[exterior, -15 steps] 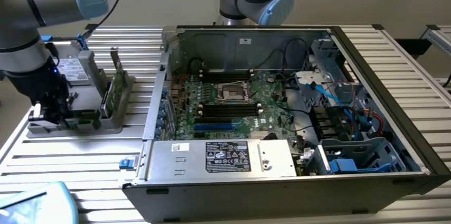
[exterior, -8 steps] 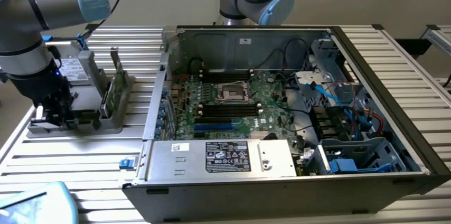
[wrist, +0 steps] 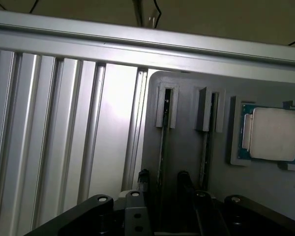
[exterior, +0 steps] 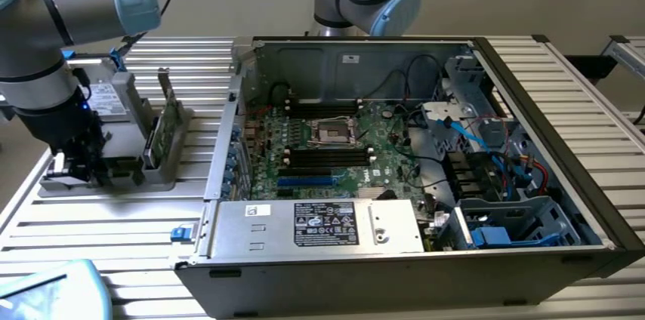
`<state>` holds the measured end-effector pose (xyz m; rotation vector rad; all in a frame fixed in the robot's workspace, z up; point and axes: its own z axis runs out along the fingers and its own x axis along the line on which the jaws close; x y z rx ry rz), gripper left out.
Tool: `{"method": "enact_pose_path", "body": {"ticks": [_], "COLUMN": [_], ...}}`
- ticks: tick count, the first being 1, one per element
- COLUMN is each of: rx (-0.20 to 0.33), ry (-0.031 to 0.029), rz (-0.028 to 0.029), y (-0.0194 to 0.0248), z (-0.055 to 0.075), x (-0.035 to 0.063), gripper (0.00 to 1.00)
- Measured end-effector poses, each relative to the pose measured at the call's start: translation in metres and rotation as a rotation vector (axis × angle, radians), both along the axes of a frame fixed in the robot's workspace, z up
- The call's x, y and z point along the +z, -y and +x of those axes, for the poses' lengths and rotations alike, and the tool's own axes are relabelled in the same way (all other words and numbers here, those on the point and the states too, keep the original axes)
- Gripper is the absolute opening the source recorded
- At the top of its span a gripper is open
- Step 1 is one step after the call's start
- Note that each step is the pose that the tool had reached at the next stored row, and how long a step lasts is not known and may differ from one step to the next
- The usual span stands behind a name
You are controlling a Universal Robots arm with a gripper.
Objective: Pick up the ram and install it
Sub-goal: 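Pick up the ram and move it above insertion slot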
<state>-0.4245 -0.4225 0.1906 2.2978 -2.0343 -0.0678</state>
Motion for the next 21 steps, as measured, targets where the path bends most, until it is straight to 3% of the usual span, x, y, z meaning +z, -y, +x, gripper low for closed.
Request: {"method": "enact_pose_path", "body": {"ticks": [9, 10, 13, 21], "rx": [0.000, 0.000, 0.000, 0.000], "ry": [-0.0013, -0.0013, -0.0014, -0.0013], "rz": [0.0000, -0.0002, 0.0000, 0.0000], "y": [0.0000, 0.0000, 0.0000, 0.0000], "z": [0.0002, 0.0002, 0.0002, 0.0002], "x": [0.0000, 0.0001, 0.0001, 0.0001], "gripper": [0.35, 0.22, 0.14, 0.14]}}
